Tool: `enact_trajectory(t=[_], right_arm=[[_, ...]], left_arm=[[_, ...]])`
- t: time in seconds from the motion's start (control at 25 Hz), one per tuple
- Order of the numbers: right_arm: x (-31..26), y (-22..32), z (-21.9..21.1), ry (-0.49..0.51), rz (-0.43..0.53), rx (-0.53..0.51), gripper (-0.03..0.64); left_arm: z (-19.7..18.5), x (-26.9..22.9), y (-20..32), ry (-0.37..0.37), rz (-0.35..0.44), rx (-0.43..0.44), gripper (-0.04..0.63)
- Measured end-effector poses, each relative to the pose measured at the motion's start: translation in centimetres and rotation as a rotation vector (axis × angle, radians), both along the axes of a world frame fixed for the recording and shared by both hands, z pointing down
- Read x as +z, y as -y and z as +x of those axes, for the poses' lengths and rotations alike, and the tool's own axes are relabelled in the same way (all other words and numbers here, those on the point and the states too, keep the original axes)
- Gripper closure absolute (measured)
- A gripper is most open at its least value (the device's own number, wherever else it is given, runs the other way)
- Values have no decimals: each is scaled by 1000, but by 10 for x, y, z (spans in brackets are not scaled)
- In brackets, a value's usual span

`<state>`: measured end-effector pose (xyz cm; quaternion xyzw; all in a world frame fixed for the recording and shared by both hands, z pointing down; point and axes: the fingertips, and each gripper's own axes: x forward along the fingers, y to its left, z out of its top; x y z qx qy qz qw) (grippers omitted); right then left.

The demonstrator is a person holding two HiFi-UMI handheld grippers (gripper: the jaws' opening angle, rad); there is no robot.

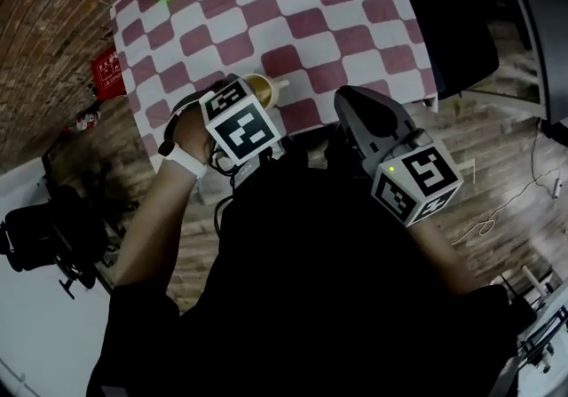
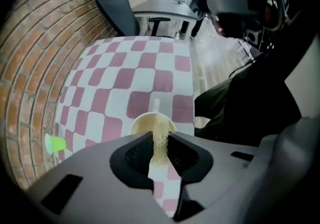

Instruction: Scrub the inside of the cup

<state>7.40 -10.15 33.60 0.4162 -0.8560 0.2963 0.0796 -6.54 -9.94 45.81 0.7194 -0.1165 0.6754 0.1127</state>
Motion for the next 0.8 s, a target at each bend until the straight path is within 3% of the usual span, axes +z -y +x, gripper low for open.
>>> enact_trajectory(t=[0.16,0.32,0.44,0.68,0.8], right_arm=[[-1,-1,13,-4,-4,31,574],[0,0,21,-8,-10,59,574],[4,1,22,-8,-13,55,574],[6,6,16,1,-27,31,574],[9,11,6,-18,-18,-16,574]], left_arm=[[1,28,0,108,4,114,515],[3,28,5,96,12,111,515],[2,6,14,84,103,114,515],[-14,-86,29,-32,302,-29,515],[-18,-97,24,-133,262,-127,515]])
